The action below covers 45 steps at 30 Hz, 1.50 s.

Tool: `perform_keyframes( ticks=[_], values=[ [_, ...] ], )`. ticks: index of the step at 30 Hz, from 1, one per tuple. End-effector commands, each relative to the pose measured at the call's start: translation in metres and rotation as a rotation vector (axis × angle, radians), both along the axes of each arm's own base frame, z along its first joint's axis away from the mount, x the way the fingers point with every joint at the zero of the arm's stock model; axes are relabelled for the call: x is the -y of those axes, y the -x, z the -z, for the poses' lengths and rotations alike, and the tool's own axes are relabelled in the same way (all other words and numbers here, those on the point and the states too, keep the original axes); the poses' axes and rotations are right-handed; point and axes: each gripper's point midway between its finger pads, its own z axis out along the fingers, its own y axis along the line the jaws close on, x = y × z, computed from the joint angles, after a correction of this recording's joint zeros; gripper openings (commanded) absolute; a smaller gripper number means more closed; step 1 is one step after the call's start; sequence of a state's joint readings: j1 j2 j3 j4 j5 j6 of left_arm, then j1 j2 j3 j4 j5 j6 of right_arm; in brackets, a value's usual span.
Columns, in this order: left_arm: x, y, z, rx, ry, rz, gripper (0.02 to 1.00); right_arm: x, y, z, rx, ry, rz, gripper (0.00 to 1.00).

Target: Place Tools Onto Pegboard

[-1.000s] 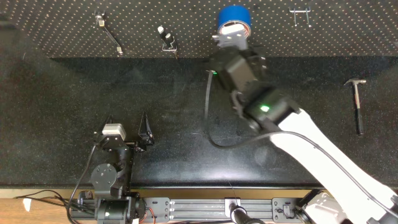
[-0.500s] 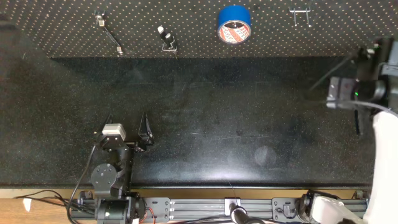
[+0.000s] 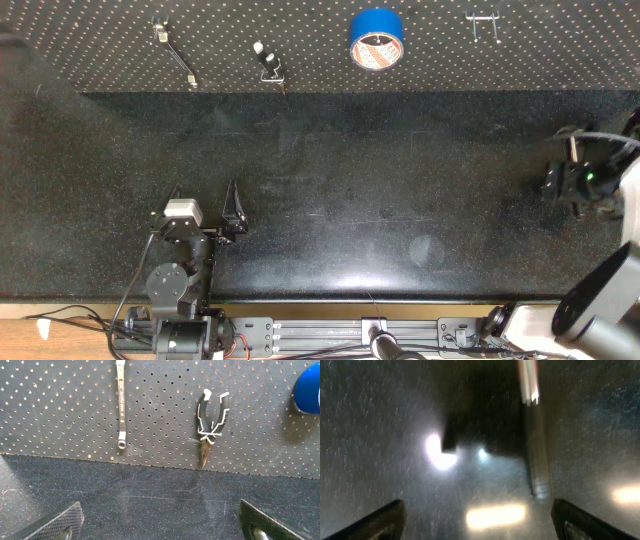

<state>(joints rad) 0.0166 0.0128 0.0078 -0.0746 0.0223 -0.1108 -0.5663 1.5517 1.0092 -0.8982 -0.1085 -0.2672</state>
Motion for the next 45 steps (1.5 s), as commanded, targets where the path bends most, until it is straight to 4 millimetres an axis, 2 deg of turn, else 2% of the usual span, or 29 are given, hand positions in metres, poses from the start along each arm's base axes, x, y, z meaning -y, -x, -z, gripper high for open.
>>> perform_keyframes(
  ticks=[1, 5, 11, 17, 20, 24, 32, 33, 34, 36, 39, 41, 43, 45],
  values=[
    [-0.001, 0.0, 0.001, 0.0, 0.011, -0.008, 0.996, -0.016, 0.009, -0.01, 0.153, 0.047, -0.037, 0.943],
    [-0.001, 0.0, 0.001, 0.0, 0.011, -0.009, 0.996, -0.003, 0.017, -0.002, 0.109, 0.103, -0.127, 0.943],
    [-0.001, 0.0, 0.001, 0.0, 0.011, -0.009, 0.996, 0.027, 0.039, 0.028, 0.028, 0.08, -0.177, 0.945],
    [-0.001, 0.0, 0.001, 0.0, 0.011, -0.009, 0.998, 0.03, 0.037, 0.039, 0.016, 0.094, -0.33, 0.945],
    [-0.001, 0.0, 0.001, 0.0, 0.011, -0.009, 0.996, 0.038, 0.029, 0.038, 0.042, 0.128, -0.334, 0.943],
    [-0.001, 0.0, 0.001, 0.0, 0.011, -0.009, 0.996, 0.044, 0.027, 0.048, 0.011, 0.114, -0.333, 0.943],
    [-0.001, 0.0, 0.001, 0.0, 0.011, -0.009, 0.996, 0.043, 0.027, 0.067, -0.017, 0.077, -0.335, 0.93],
    [-0.001, 0.0, 0.001, 0.0, 0.011, -0.009, 0.996, 0.043, 0.027, 0.067, -0.019, 0.074, -0.327, 0.875],
    [-0.001, 0.0, 0.001, 0.0, 0.011, -0.009, 0.996, 0.043, 0.027, 0.067, -0.019, 0.071, -0.316, 0.755],
    [-0.001, 0.0, 0.001, 0.0, 0.011, -0.009, 0.996, 0.042, 0.029, 0.067, -0.023, 0.066, -0.316, 0.634],
    [-0.001, 0.0, 0.001, 0.0, 0.011, -0.008, 0.996, 0.04, 0.031, 0.067, -0.03, 0.057, -0.316, 0.305],
    [-0.001, 0.0, 0.001, 0.0, 0.011, -0.008, 0.996, 0.039, 0.032, 0.068, -0.035, 0.051, -0.317, 0.15],
    [-0.001, 0.0, 0.001, -0.001, 0.011, -0.009, 0.996, 0.039, 0.032, 0.068, -0.035, 0.051, -0.317, 0.08],
    [-0.001, 0.0, 0.001, -0.001, 0.011, -0.009, 0.996, 0.038, 0.033, 0.068, -0.037, 0.049, -0.317, 0.077]
  ],
)
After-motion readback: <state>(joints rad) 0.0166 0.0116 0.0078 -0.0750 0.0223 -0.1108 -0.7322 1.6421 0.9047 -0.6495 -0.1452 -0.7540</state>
